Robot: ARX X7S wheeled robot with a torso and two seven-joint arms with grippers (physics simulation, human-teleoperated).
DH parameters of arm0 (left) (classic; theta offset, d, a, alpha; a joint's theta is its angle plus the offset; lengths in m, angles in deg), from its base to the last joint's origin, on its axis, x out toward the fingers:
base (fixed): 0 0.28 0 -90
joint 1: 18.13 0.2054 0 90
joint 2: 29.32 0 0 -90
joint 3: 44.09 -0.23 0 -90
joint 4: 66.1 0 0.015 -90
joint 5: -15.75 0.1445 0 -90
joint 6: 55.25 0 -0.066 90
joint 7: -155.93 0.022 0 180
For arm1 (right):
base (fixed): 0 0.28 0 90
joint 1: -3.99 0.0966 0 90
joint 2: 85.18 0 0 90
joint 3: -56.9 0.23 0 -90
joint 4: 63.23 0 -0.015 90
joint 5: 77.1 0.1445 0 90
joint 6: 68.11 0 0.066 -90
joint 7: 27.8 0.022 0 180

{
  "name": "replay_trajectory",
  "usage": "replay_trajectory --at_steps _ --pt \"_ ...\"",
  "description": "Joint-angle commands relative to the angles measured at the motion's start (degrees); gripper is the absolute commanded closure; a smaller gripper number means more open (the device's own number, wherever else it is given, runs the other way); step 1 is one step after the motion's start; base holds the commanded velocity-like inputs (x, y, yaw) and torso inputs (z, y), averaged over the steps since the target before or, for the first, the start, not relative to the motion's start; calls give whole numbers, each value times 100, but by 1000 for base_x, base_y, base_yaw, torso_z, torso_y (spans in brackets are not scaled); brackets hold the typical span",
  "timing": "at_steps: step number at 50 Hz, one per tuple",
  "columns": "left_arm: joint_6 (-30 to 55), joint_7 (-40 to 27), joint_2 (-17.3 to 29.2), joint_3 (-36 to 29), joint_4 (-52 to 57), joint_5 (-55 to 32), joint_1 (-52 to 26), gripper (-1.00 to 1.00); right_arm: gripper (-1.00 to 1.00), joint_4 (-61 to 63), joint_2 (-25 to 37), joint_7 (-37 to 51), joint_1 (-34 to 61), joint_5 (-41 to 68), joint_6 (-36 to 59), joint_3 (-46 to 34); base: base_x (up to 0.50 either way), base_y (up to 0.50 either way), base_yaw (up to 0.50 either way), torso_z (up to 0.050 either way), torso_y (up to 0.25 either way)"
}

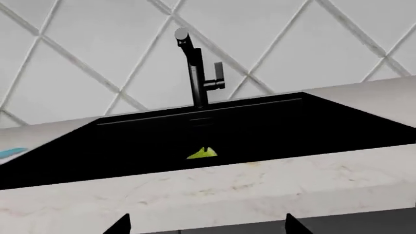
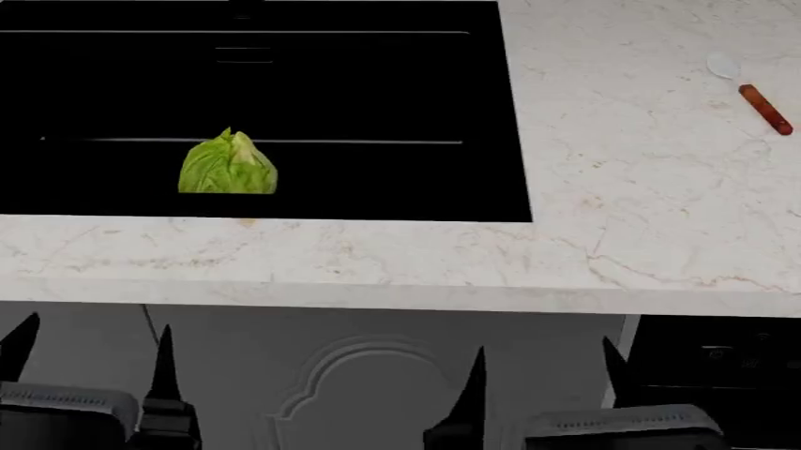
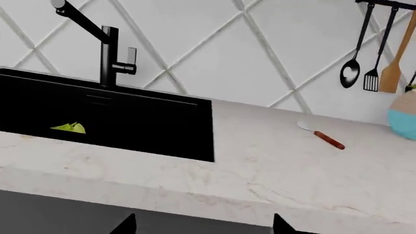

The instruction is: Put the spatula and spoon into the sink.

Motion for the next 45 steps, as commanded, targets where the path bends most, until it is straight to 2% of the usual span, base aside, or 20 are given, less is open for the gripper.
replay_trajectory --at_steps 1,4,10,12,21,32,35,45 --pt "2408 206 175 7 1333 -82 -1094 -100 -100 1741 290 -376 1199 311 3070 296 0 0 0 0 0" --pt "2706 309 279 -30 1431 -109 -1432 -100 -100 1943 393 -528 1848 466 4029 373 0 0 0 0 0" --pt "3469 389 44 388 1311 -397 -2194 -100 -100 1846 326 -905 2841 809 4977 797 0 0 0 0 0" --pt "3452 316 29 396 1068 -343 -2490 -100 -100 1710 336 -856 3254 780 5186 834 0 0 0 0 0" --pt "3640 213 -45 799 344 -407 -3298 -100 -100 1172 479 -842 4185 745 5482 991 0 0 0 0 0" --pt "3731 235 186 747 -91 -382 -3824 -100 -100 1091 693 -886 4544 842 5851 1130 0 0 0 0 0" --pt "3794 233 216 746 -139 -385 -3904 -100 -100 1023 845 -681 4621 1139 5872 1176 0 0 0 0 0" --pt "3874 226 316 744 -205 -388 -4038 -100 -100 746 1470 1010 4803 3541 5863 1512 0 -35 0 0 0"
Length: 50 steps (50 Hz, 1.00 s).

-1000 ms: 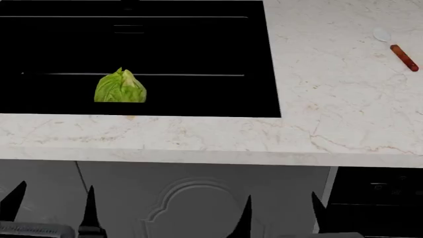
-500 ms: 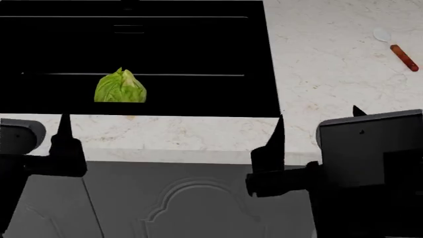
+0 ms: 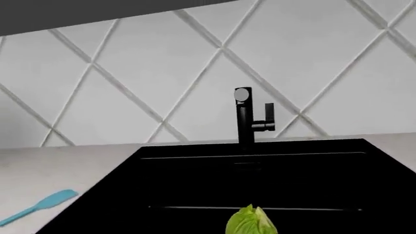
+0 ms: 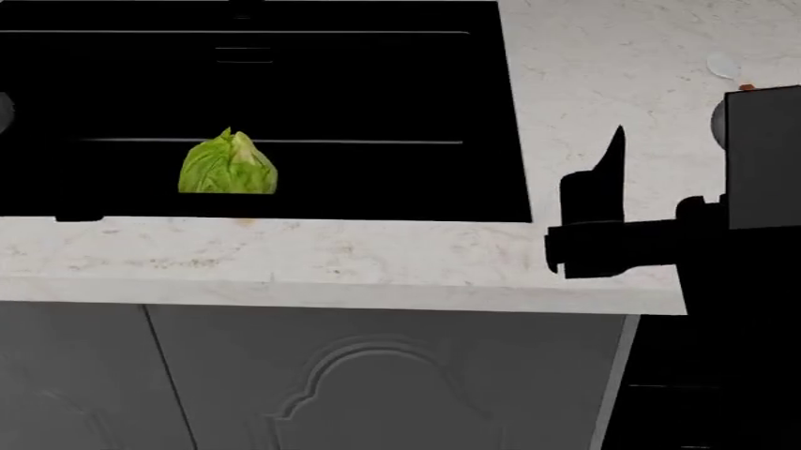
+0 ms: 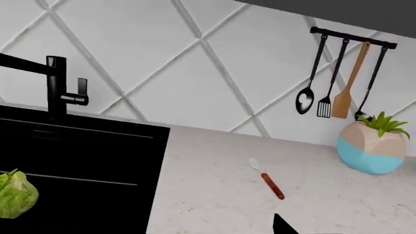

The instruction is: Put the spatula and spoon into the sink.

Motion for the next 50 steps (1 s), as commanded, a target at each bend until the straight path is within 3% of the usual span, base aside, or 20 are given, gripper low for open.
replay_trajectory --at_steps 1,31,50 --pt "151 -12 90 18 -121 -17 -246 -100 -100 -205 515 1191 325 1818 162 293 0 -473 0 0 0" --pt "164 -56 138 1 72 -109 -147 -100 -100 19 753 1715 326 3048 103 521 295 -408 0 0 0" --pt "16 -66 174 82 -23 -174 -39 -100 -100 -63 883 1846 307 3250 -270 171 369 -296 0 0 0"
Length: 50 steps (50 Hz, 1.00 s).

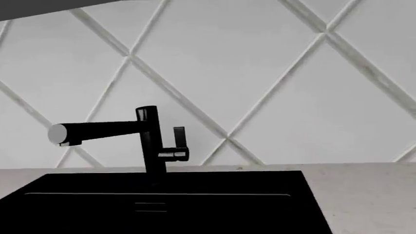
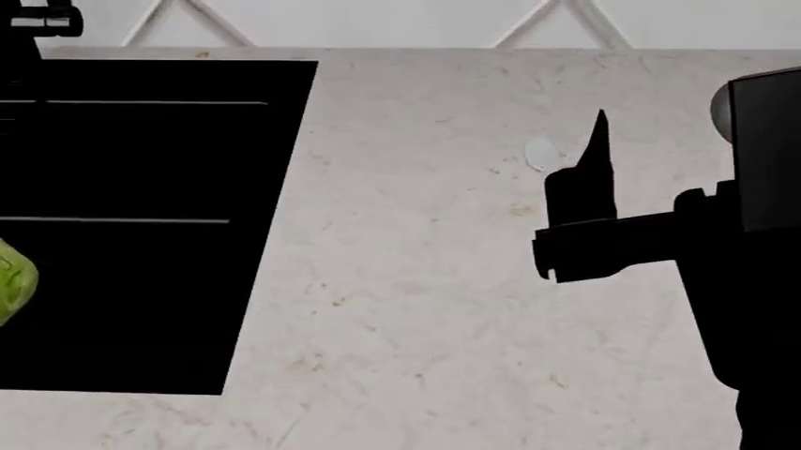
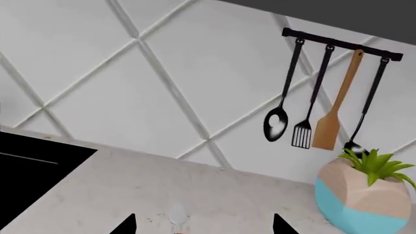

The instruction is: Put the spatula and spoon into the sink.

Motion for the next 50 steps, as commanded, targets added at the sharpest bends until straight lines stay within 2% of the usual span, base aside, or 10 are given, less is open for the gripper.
replay_trajectory --at_steps 1,9,20,44,50 --pt "-47 -17 30 31 -32 -18 42 -100 -100 -6 65 80 -11 168 -146 -147 363 82 0 0 0" --pt "-26 -41 41 8 -32 -28 26 -100 -100 -68 107 125 -84 190 -253 -195 273 258 0 0 2" --pt "-31 -54 44 -26 -36 -55 49 -100 -100 -110 48 233 -13 482 -184 30 0 0 0 0 0" --pt "68 -94 85 28 94 -134 104 -100 -100 -107 67 424 23 929 -178 206 231 -66 0 0 0" --pt "56 -89 105 40 91 -156 129 -100 -100 -754 -67 517 426 1605 210 572 16 0 0 0 0"
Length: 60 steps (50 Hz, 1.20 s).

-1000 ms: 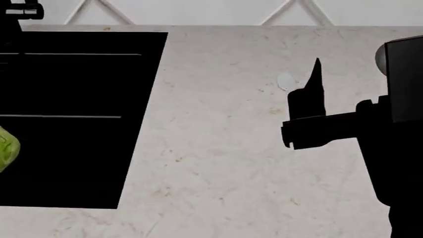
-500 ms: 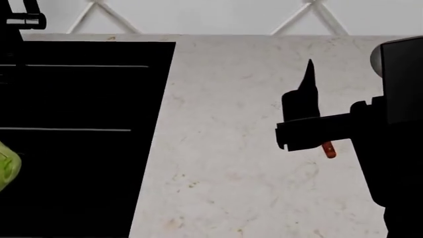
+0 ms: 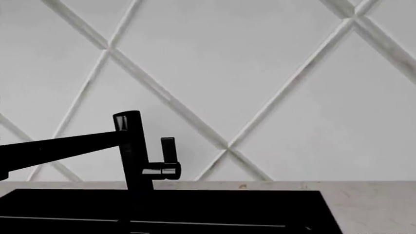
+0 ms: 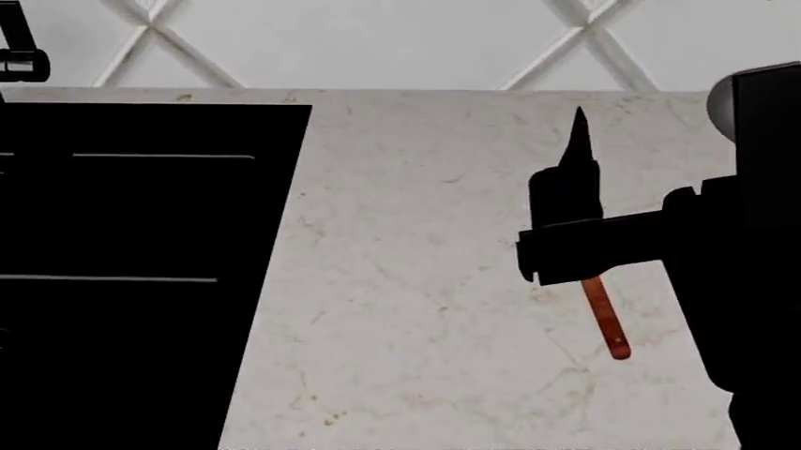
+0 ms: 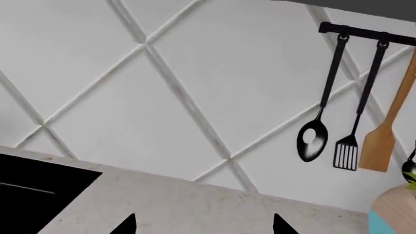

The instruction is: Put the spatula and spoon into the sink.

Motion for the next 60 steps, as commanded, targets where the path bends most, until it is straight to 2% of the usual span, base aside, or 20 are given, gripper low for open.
replay_trajectory --at_steps 1,6,11,19,24,33,49,57,60 --pt "-8 -6 33 29 13 -33 52 -100 -100 -747 -61 177 484 737 356 322 0 0 0 0 0" --pt "-35 -19 48 47 -14 -38 76 -100 -100 -1813 274 580 1108 1449 390 -188 0 0 0 0 0" --pt "-46 -22 43 51 -29 -57 90 -100 -100 -2641 463 399 1467 1636 357 -535 0 0 0 0 0" --pt "-25 -29 68 28 -10 -74 77 -100 -100 -3465 661 947 1802 2359 361 -1375 0 0 0 0 0" --pt "-66 -38 71 2 -56 -76 84 -100 -100 -3668 797 748 1948 2251 281 -1936 0 0 0 0 0" --pt "5 -67 74 -49 -16 -89 57 -100 -100 -3654 1046 730 1620 2334 209 -2356 0 0 0 0 0" --pt "35 -100 96 -76 42 -121 124 -100 -100 -3309 1393 998 543 2780 -309 -2160 0 0 0 0 0" --pt "9 -113 108 -75 26 -135 160 -100 -100 -3267 1422 905 0 2589 -669 -2114 0 0 0 0 0" --pt "16 -119 114 -72 30 -141 171 -100 -100 -3333 1446 591 -127 2276 -848 -2210 0 0 0 0 0"
